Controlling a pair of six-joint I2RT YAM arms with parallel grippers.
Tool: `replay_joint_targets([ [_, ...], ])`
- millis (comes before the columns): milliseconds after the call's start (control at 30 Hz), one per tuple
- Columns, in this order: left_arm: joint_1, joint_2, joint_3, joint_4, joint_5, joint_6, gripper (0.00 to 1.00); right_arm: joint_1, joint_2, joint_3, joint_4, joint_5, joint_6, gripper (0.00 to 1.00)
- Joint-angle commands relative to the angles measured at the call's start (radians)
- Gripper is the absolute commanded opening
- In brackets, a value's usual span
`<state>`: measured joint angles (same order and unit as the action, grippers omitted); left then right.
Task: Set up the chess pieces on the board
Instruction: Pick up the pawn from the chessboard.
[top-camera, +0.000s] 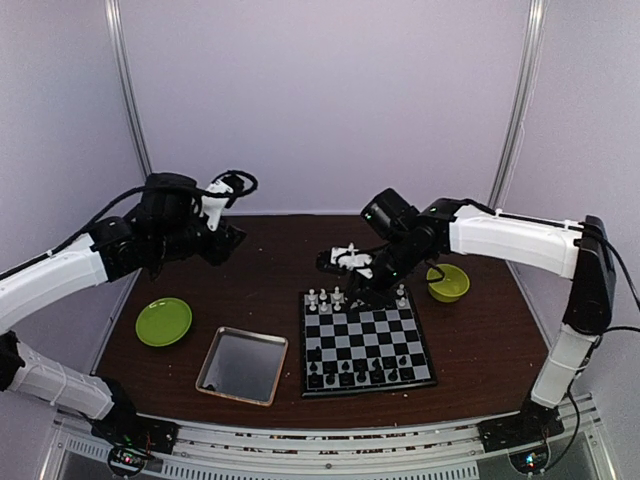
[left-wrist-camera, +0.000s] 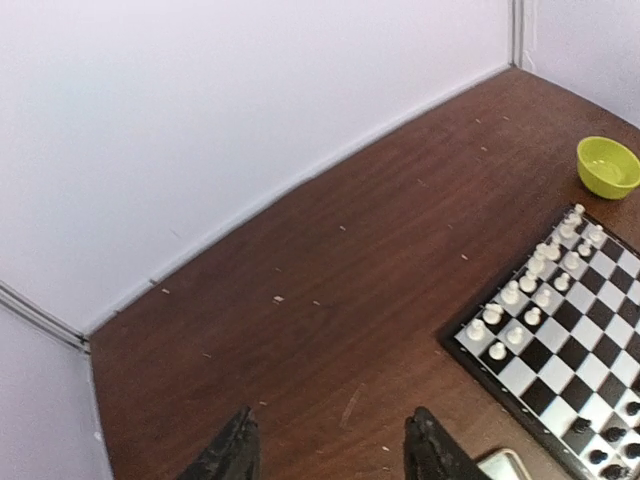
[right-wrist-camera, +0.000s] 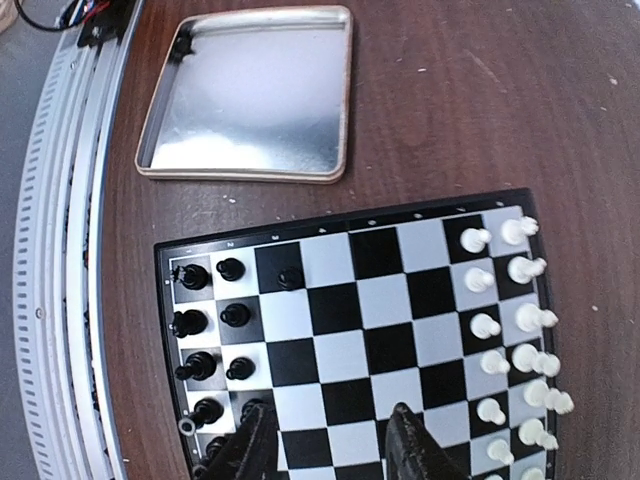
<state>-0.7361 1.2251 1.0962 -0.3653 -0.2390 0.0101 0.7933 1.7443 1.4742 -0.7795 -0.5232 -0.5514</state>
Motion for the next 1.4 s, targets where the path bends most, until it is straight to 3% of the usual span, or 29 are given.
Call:
replay_joint_targets([
  [0, 0.025, -0.065, 0.033, 0.061, -0.113, 0.065, 0.55, 0.089, 0.105, 0.097, -0.102, 0.138, -0.053, 0.37],
  [267, 0.071, -0.094, -0.023, 0.052, -0.091, 0.062, 0.56, 0.187, 0.235, 0.188, -0.138, 0.203, -0.065, 0.38],
  [900, 0.074, -0.087, -0.017, 0.045, -0.061, 0.067, 0.55, 0.224, 0.429, 0.350, -0.210, 0.224, -0.027, 0.36],
  [1200, 0.075, -0.075, -0.008, 0.033, -0.048, 0.069, 0.55, 0.223, 0.477, 0.391, -0.225, 0.215, -0.020, 0.29],
  [1367, 0.075, -0.070, -0.005, 0.027, -0.041, 0.072, 0.55, 0.223, 0.488, 0.401, -0.234, 0.202, -0.019, 0.15],
])
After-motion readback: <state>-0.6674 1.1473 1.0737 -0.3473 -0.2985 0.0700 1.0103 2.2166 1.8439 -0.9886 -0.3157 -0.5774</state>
